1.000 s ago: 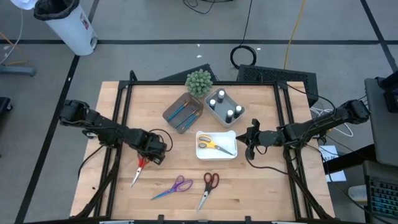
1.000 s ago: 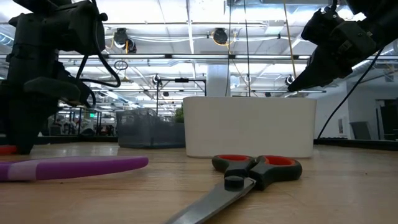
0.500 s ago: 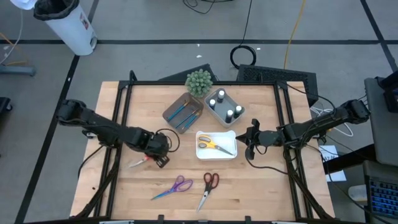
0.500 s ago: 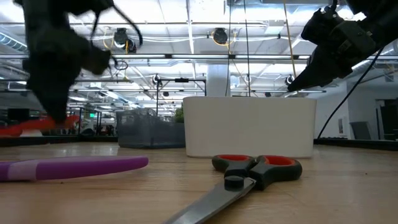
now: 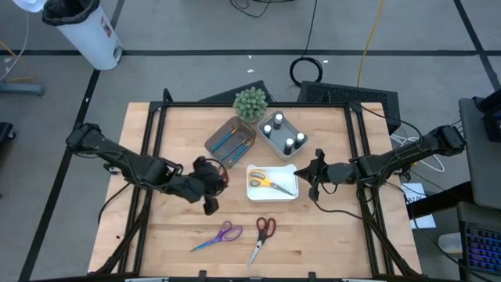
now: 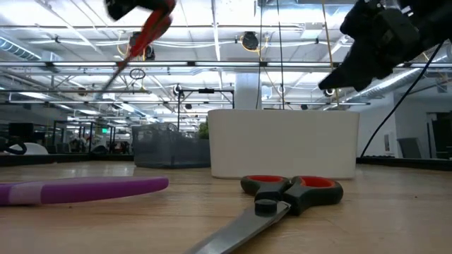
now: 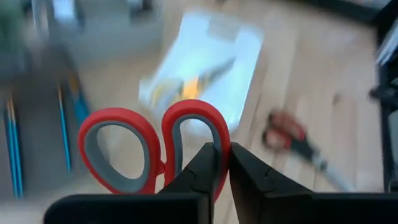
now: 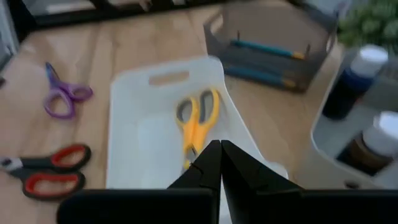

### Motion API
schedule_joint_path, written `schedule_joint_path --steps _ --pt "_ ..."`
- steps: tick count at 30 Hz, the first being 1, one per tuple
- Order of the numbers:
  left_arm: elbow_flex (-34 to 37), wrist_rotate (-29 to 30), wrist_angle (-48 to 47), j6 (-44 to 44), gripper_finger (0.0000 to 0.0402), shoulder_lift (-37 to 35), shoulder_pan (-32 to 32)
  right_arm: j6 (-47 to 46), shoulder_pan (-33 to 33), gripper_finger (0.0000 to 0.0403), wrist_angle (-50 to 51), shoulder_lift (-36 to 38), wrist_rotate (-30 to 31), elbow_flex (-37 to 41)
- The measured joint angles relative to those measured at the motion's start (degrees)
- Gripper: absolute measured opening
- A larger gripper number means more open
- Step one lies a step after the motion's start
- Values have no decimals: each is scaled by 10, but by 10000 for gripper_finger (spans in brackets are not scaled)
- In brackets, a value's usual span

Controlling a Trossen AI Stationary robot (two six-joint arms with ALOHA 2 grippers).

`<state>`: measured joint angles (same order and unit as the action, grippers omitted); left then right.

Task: Pick & Place Paint Supplies
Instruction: Put the red scissors into the white bin

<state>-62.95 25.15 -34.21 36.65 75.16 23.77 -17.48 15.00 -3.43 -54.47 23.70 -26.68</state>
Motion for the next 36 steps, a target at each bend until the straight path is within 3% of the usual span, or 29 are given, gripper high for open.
schedule_joint_path --steps 7,13,18,24,27,32,36 --pt "0 37 224 -258 17 2 -3 51 0 4 -106 0 0 0" --pt "1 21 366 -381 26 36 -21 124 0 27 -229 -1 -16 0" --pt "1 5 470 -419 17 80 -45 165 0 93 -337 -48 -58 0" --pt "1 -108 565 -425 19 129 -66 209 0 186 -457 -160 -60 0" --pt "1 -132 587 -424 23 142 -73 242 0 217 -544 -220 -60 0" --pt "1 -136 600 -418 17 147 -79 290 -3 231 -661 -307 -60 -2" --pt "1 -142 607 -414 24 147 -80 290 -13 214 -666 -347 -60 -19"
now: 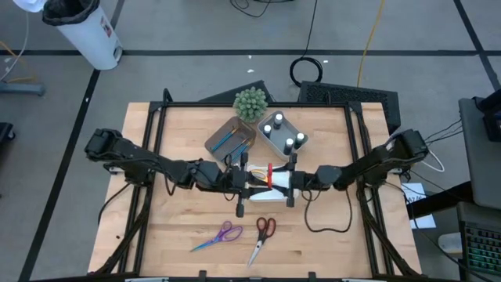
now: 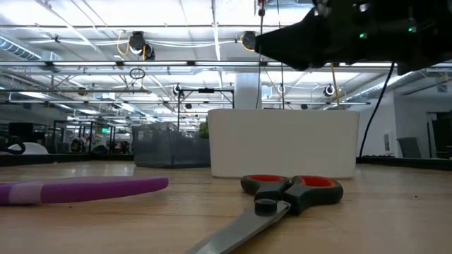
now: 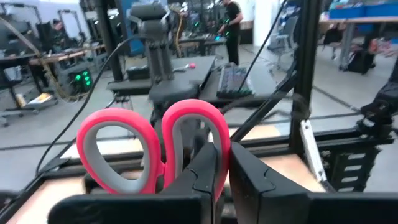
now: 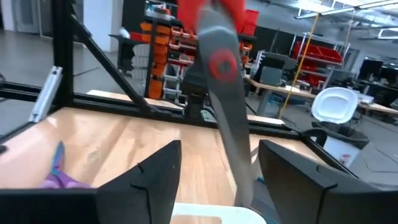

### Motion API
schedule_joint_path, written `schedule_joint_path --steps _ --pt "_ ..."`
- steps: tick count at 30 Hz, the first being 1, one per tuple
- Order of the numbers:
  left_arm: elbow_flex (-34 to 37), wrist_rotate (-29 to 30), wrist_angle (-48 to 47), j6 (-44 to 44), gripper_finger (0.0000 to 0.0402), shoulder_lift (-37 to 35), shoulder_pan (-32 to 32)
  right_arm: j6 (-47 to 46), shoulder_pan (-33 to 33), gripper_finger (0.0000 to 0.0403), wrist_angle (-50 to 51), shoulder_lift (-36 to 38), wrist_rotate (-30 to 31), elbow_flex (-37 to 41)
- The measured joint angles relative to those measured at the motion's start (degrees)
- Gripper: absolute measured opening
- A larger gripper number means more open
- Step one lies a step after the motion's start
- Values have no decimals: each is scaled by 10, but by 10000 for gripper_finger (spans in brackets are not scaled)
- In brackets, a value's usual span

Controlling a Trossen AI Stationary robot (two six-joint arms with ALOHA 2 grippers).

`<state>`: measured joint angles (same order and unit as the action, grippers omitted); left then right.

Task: Pick & Place Paint Supplies
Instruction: Put the red scissors into the white bin

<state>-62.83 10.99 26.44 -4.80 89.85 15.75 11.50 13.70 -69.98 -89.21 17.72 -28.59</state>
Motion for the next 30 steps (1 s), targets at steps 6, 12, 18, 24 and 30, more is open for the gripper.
schedule_joint_path --steps 6,12,18,24,30 --pt "0 -16 5 7 28 0 0 -2 -14 182 -1 -36 0 -29" --pt "0 -16 3 8 29 0 0 2 -9 129 1 -34 0 -31" --pt "0 5 -3 9 30 0 1 2 -3 78 6 -28 2 -31" --pt "-1 11 -7 12 30 -1 0 0 -1 27 54 -7 0 -30" --pt "-1 13 -8 9 31 -1 0 -35 -1 28 136 39 0 -30"
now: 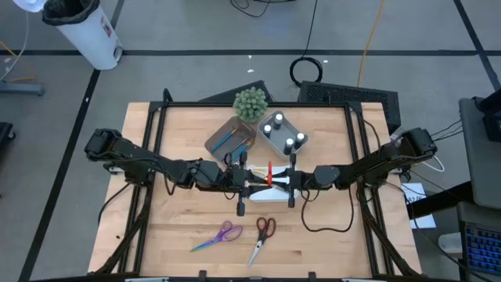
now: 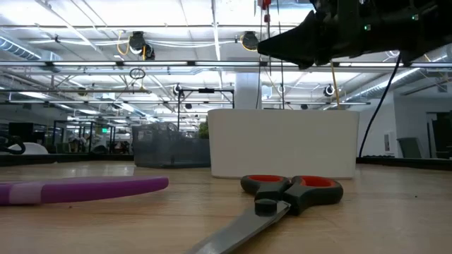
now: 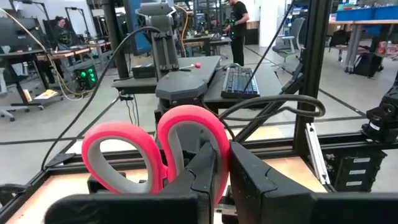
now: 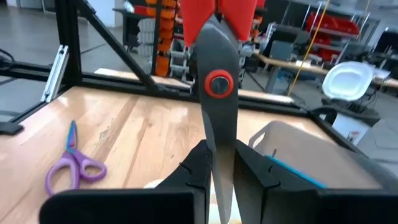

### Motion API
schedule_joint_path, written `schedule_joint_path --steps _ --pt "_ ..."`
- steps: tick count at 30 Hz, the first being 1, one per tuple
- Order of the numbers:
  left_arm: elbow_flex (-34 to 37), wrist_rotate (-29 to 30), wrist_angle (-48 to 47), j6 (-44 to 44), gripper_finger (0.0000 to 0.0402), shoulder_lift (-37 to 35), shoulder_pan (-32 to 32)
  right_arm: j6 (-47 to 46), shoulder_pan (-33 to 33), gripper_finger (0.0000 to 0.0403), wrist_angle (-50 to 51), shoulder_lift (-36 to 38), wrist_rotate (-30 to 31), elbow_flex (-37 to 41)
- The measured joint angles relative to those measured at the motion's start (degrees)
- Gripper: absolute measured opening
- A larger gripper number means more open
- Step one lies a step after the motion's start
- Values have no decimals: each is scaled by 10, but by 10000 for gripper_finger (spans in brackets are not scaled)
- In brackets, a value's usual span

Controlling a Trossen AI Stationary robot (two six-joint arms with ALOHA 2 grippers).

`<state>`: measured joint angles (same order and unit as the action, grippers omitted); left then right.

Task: Pick & Place Paint Supplies
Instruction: Put the red scissors into the white bin

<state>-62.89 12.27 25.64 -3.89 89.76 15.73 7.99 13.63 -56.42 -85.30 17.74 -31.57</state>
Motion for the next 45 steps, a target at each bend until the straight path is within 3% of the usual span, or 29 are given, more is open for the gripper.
schedule_joint_path --steps 6,16,20,22,33,45 --pt "0 28 -3 11 57 0 0 -29 0 28 71 42 0 0" --pt "-7 132 -118 -9 249 -56 8 -117 -5 27 196 70 1 0" --pt "-7 135 -189 29 299 -100 13 -159 -9 27 272 71 -5 -1" --pt "-7 134 -224 50 316 -114 13 -167 -14 27 296 70 -37 0" --pt "-5 139 -324 116 340 -122 12 -219 -24 27 376 64 -122 0" --pt "-5 138 -332 116 340 -122 12 -227 -30 30 398 64 -132 -1"
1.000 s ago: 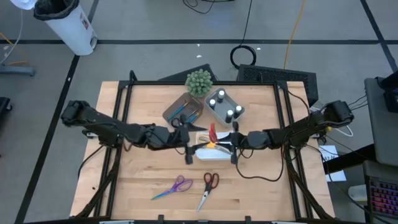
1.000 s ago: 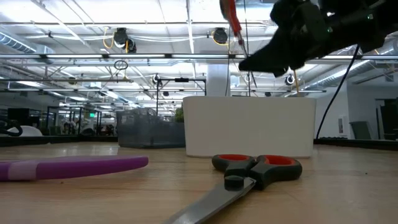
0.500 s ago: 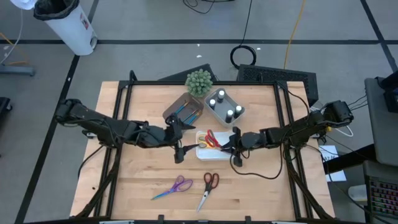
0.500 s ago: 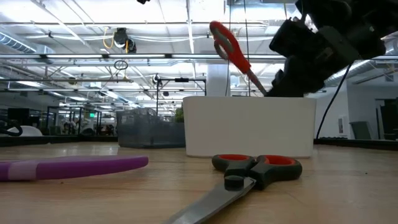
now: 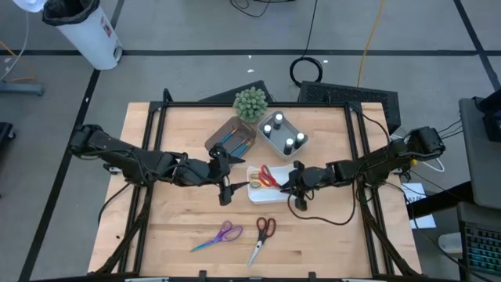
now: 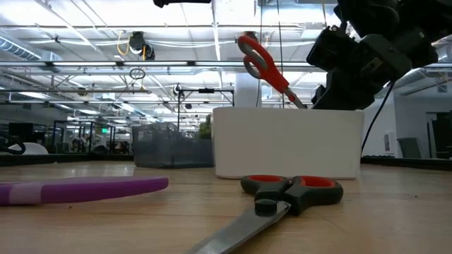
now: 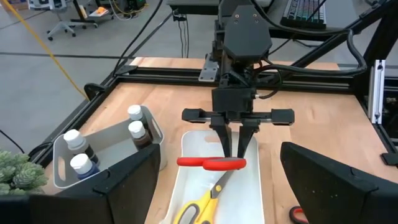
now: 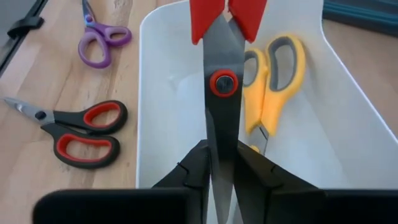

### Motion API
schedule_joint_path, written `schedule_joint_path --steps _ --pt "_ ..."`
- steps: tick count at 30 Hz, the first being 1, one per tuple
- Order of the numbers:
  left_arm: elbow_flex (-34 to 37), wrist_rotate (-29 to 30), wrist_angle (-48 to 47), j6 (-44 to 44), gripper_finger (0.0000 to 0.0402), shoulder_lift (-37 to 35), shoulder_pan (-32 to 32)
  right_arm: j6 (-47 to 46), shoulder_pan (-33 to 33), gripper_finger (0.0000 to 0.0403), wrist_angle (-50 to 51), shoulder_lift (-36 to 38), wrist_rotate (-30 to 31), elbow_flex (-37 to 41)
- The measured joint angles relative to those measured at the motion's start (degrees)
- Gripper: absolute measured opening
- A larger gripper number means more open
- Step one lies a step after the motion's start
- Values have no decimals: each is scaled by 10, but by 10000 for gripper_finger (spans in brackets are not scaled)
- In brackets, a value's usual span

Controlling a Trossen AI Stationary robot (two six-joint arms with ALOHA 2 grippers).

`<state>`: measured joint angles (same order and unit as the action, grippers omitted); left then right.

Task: Pick & Place Paint Supplies
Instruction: Put the red scissors into the white bin

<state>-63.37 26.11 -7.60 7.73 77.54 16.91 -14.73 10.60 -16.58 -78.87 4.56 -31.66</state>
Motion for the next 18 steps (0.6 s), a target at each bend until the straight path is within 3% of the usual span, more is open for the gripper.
schedule_joint_path --steps 5,18 --pt "0 0 0 0 340 0 0 -16 0 62 5 0 0 0" --pt "0 0 -5 0 340 0 0 -7 0 70 -3 0 0 0"
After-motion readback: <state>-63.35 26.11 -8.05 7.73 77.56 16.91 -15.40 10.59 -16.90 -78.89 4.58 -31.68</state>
